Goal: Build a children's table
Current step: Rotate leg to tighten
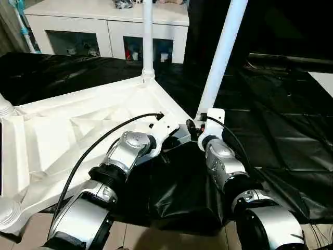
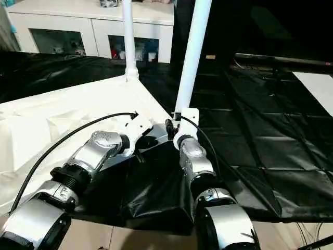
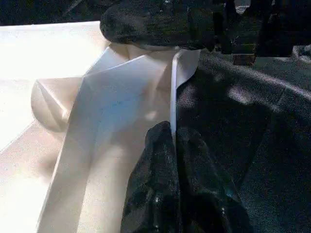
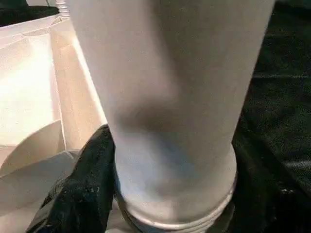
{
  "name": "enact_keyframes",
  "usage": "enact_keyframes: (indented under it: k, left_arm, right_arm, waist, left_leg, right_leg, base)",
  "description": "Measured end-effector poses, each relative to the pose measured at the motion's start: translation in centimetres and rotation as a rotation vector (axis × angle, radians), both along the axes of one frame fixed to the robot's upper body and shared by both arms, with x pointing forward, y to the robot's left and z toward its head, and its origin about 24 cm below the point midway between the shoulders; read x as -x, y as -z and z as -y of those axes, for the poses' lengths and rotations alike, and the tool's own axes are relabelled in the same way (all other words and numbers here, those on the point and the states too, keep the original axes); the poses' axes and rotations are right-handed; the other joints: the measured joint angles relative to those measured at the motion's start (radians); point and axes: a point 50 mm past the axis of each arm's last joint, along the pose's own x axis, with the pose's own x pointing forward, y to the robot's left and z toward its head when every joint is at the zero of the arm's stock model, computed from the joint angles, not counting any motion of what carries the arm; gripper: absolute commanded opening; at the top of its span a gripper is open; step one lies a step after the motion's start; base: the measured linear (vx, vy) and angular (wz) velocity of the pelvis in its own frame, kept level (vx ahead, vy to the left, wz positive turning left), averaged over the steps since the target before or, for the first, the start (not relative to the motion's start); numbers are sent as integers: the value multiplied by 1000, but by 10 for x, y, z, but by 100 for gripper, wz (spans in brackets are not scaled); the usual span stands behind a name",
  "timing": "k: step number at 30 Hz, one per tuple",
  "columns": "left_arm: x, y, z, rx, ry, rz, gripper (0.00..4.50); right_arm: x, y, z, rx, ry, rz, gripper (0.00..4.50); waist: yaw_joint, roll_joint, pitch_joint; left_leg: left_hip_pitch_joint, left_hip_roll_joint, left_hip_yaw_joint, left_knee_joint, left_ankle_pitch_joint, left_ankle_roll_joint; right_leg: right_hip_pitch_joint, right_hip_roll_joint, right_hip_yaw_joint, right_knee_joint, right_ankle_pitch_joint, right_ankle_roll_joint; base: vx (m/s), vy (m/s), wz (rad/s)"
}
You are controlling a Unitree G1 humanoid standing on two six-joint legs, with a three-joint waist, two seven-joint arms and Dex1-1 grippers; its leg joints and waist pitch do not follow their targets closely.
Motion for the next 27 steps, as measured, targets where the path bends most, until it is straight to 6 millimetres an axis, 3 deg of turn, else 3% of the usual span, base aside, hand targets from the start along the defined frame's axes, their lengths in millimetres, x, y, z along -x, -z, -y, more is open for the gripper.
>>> enact_keyframes:
  k: [2,3,7,8,10,17,20,27]
  left_arm:
    - [-1,0,-4,-3,5,7,0]
    - [-1,-1,-5,-3,8,10,0]
    - [-2,-1,-13,-6,1,20,0]
    - [-1,-1,-14,-4,11,22,0]
    - [0,-1,-18,1,25,25,0]
    - [11,-4,-40,42,158,13,0]
    - [15,-5,-47,47,208,-11,0]
    - [27,-10,-66,37,326,-84,0]
  right_arm:
    - [0,-1,0,-43,-25,13,307]
    - [0,-1,0,-57,-29,16,348]
    - [2,-2,-5,-100,-70,42,358]
    - [3,-1,-4,-97,-89,51,387]
    - [5,0,-2,-83,-145,69,398]
    - [13,-11,22,25,-502,177,398]
    - [25,-9,36,114,-695,185,398]
    - [39,-17,52,185,-956,186,398]
  waist:
    - [-2,0,0]
    - [-2,0,0]
    - [-7,1,1]
    - [-8,2,1]
    - [-10,2,1]
    - [-2,4,3]
    - [2,4,3]
    - [4,3,4]
  left_leg:
    - [0,0,0,-3,0,0]
    - [0,0,0,-4,0,0]
    - [0,1,0,-8,0,0]
    - [0,1,0,-8,0,0]
    - [0,1,0,-9,0,0]
    - [-6,1,1,-6,0,0]
    - [-7,1,2,-2,0,0]
    - [-7,2,2,-2,0,0]
  right_leg:
    - [-1,0,0,0,0,1]
    - [-2,0,-1,0,1,1]
    - [-5,1,-2,1,3,5]
    - [-5,1,-2,1,3,5]
    - [-6,1,-2,1,3,5]
    - [-9,2,-1,-3,2,5]
    - [-8,1,0,-4,1,6]
    - [-9,1,-1,-3,0,5]
  base:
    - [0,0,0]
    - [0,0,0]
    - [0,0,0]
    - [0,0,0]
    - [0,0,0]
    - [0,0,0]
    - [0,0,0]
    - [0,0,0]
